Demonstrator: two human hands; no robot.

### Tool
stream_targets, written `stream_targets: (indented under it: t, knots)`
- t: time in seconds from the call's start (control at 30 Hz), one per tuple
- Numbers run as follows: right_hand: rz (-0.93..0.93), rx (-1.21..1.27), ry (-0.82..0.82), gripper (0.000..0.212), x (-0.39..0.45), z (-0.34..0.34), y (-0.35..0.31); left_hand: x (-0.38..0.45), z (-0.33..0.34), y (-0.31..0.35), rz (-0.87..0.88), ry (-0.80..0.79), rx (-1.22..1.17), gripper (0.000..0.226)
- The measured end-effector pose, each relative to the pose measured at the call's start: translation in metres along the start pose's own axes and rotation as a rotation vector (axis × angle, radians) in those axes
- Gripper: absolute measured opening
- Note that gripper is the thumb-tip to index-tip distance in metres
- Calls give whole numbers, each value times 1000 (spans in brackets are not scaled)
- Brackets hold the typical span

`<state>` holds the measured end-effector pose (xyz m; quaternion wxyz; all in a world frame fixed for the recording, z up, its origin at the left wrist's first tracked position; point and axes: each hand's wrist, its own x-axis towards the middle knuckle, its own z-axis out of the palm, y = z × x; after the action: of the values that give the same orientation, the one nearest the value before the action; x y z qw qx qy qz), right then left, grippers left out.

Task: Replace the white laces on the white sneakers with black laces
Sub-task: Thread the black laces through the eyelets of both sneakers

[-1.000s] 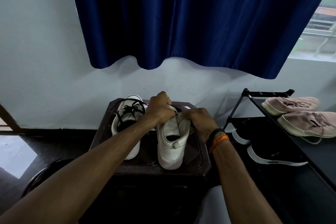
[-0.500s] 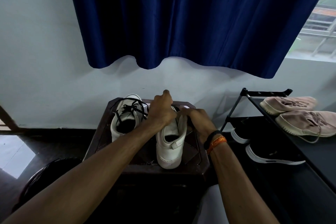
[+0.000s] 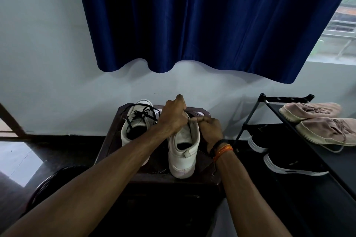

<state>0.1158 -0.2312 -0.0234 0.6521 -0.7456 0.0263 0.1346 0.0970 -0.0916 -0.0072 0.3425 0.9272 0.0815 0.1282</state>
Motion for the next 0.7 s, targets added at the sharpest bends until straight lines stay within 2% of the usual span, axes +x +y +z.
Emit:
stream_targets:
  t: [0.1, 0.17, 0.23, 0.3, 0.4, 0.5, 0.7]
  knots:
    - [-43, -16, 35, 22, 15, 2, 17, 0, -4, 0, -29, -35, -35, 23]
    - [-42, 103, 116, 21, 16, 1, 17, -1, -5, 0, -37, -64, -50, 25]
    - [-34, 294, 183, 9, 9, -3, 7, -2, -6, -3, -45, -72, -51, 27]
    - [-53, 329, 147, 15, 8, -10, 1, -2, -7, -5, -50, -58, -61, 26]
    - [-85, 136, 13, 25, 8, -17, -4, -2, -5, -4, -39, -3, -51, 20]
    - [-42, -11, -108, 28, 0, -15, -4, -4, -1, -4, -41, 28, -82, 20]
    - [-160, -200, -1, 24, 7, -8, 12, -5, 2, -5, -51, 26, -115, 24]
